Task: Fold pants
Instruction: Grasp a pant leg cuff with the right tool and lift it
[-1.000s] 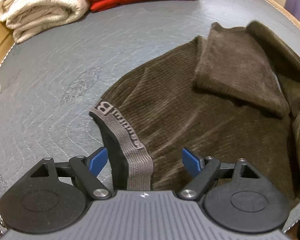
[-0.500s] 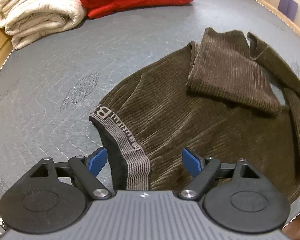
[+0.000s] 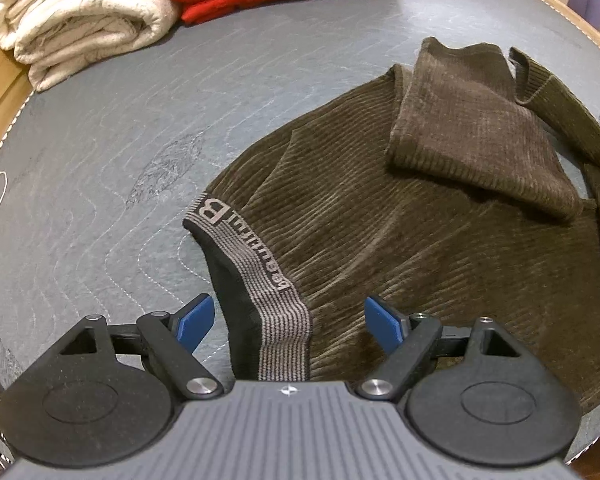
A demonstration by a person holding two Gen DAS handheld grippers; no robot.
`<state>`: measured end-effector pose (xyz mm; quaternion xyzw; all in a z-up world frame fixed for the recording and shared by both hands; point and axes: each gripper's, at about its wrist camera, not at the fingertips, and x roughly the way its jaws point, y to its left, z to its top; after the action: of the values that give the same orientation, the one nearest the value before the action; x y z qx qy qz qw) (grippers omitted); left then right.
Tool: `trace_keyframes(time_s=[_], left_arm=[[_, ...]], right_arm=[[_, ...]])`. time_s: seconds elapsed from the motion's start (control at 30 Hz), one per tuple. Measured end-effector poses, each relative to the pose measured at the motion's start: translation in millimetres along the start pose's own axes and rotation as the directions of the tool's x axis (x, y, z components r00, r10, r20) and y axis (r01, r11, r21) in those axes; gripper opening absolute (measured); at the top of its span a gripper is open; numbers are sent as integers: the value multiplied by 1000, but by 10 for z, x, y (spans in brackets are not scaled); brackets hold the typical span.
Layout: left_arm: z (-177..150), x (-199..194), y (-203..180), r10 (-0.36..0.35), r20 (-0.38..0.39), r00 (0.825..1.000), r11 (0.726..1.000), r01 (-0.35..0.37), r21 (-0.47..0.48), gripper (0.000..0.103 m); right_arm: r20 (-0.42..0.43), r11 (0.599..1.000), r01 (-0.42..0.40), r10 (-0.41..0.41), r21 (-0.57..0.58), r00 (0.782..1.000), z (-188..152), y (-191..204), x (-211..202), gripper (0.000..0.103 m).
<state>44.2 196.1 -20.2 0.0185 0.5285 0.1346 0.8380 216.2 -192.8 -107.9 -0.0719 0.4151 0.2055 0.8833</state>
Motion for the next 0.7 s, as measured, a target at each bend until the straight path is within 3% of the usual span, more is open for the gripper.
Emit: trace_keyframes(time_s=[0.23, 0.3, 0.33, 0.5, 0.6, 0.7], left_arm=[[78, 60, 172, 6, -12, 1000, 998, -6, -56, 87], [103, 68, 175, 4, -13, 1000, 998, -5, -61, 87], [117, 70, 168, 1, -12, 1000, 998, -2, -61, 87], [162, 63, 23, -11, 1, 1000, 1000, 11, -29, 87], [157, 20, -95, -21, 13, 1000, 1000, 21, -5, 87], [134, -71, -210, -48, 36, 998, 999, 47, 20, 87]], right_arm=[[-105, 994, 57, -67, -91, 992, 12, 204, 501, 50], [-125, 992, 63, -76, -105, 989, -13, 204, 541, 31], [-123, 996, 40, -51, -84, 991, -4, 159, 512, 12], [40, 999, -36, 35, 21, 999, 36, -185, -53, 11], [146, 988, -23, 1, 156, 989, -67, -612, -507, 11], [197, 944, 20, -89, 329, 976, -328, -1163, -940, 11]])
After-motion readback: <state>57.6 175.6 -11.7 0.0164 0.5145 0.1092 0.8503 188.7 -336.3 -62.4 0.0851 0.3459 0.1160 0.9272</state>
